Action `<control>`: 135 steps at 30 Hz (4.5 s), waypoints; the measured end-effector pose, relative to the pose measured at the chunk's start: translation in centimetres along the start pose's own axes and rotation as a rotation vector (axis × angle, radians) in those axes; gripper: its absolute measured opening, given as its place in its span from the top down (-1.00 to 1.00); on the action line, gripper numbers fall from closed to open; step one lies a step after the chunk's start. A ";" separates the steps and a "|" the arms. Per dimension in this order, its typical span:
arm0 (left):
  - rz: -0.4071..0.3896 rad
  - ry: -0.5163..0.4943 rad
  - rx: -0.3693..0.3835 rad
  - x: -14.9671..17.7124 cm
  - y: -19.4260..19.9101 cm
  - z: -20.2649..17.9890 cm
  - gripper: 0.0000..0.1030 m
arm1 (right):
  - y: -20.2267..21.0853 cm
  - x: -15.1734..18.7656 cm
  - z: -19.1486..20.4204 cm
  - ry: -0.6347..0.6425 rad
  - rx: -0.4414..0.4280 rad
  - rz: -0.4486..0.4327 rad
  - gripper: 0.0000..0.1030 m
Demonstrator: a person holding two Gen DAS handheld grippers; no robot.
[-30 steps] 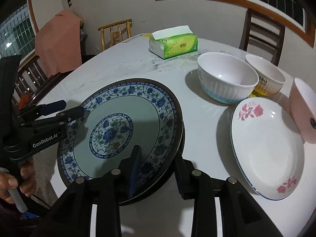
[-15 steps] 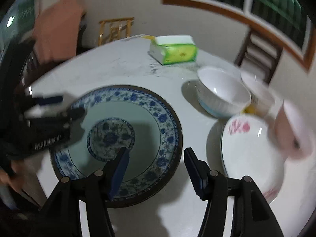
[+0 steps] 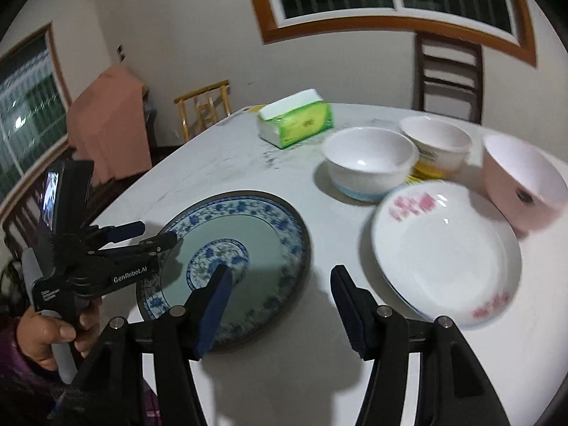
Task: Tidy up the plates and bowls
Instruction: 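Move both grippers to the white pink-flower plate and clamp its rim, then lift the white plate with both grippers and lower it onto the blue stack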
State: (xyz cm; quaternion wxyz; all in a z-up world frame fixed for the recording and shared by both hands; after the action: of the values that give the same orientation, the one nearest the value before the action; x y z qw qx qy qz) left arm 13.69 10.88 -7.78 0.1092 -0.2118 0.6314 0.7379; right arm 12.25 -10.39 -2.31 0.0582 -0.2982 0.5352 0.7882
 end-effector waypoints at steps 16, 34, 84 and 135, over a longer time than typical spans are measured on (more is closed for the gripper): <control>-0.081 -0.143 0.167 0.0 6.0 -8.6 -0.34 | 6.2 5.0 -15.0 -0.359 0.082 -0.113 -0.15; 0.142 -0.196 0.388 -4.8 2.3 -21.7 -0.34 | 3.6 2.7 -21.3 -0.485 -0.078 -0.069 0.00; 0.174 -0.061 0.482 -2.2 3.8 -18.3 0.75 | 1.4 1.9 -16.0 -0.505 -0.281 0.051 0.76; 0.144 0.178 0.375 1.9 0.7 0.1 0.75 | -7.8 -1.7 0.5 -0.248 -0.273 0.263 0.75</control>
State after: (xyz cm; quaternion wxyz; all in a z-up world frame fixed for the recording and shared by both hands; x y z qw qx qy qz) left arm 11.73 10.66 -8.00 0.0376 -0.2066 0.7783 0.5917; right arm 16.62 -6.31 -7.62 -0.0204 -0.1318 0.4466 0.8847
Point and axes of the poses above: each gripper's, at about its wrist camera, not at the fingertips, and y roughly against the way its jaws point, z to its left, x to its underside, the point moved 8 cm from there along -y, roughly the way its jaws point, and after that the axes turned 13 degrees about z, right-handed, at the moved point
